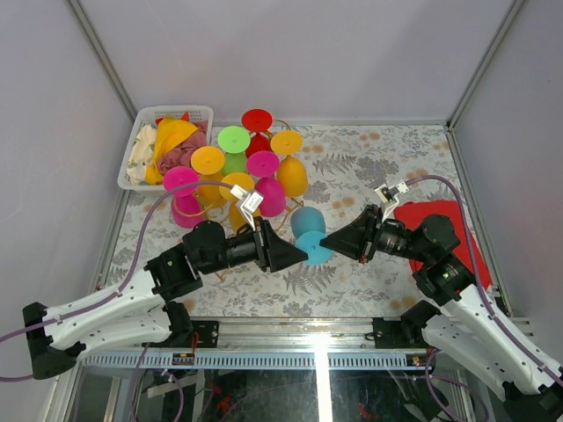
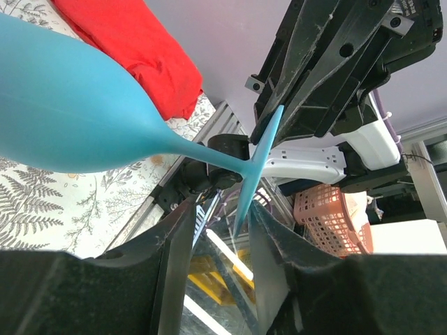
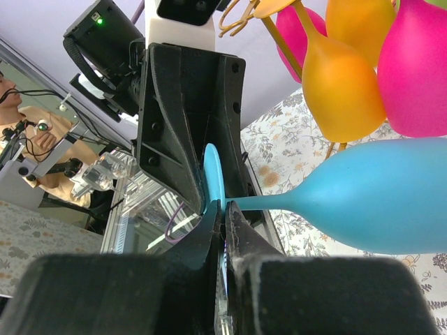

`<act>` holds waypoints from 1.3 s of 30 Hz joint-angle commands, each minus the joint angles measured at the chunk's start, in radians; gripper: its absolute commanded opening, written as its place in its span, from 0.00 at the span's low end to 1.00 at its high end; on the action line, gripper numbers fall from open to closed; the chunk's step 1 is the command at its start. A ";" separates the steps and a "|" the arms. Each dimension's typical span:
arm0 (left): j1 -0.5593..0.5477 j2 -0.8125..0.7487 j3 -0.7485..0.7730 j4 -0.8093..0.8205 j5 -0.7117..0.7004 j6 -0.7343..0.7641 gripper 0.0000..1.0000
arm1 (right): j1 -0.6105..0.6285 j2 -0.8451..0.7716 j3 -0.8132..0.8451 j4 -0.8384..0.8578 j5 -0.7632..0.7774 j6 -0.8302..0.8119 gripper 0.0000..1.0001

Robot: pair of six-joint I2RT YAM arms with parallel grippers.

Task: Take the wine glass off the wine glass rack
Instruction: Place the wine glass at the center of the board.

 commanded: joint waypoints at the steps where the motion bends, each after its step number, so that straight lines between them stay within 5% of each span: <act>1: -0.012 0.009 -0.018 0.149 -0.009 -0.034 0.34 | 0.004 -0.004 0.001 0.083 0.001 -0.018 0.00; 7: -0.037 0.035 -0.016 0.183 -0.025 -0.033 0.27 | 0.004 0.002 -0.005 0.102 -0.010 -0.012 0.00; 14: -0.049 0.043 -0.007 0.168 -0.006 0.012 0.00 | 0.004 -0.015 -0.008 0.105 0.001 -0.013 0.02; 19: -0.049 -0.010 -0.019 0.126 -0.001 0.120 0.00 | 0.004 -0.053 0.026 0.005 0.086 -0.049 0.43; 21: -0.050 -0.099 -0.068 0.127 0.024 0.257 0.00 | 0.004 -0.089 0.080 -0.200 0.308 -0.127 0.59; 28: -0.050 -0.267 -0.214 0.155 0.326 0.576 0.00 | 0.004 -0.107 0.143 -0.523 0.794 -0.136 0.76; 34: -0.051 -0.272 -0.252 0.043 0.451 0.787 0.00 | 0.004 -0.006 0.162 -0.543 0.794 -0.079 0.80; 39: -0.050 -0.225 -0.252 -0.003 0.483 0.892 0.00 | -0.034 0.131 0.149 -0.441 0.550 -0.063 0.81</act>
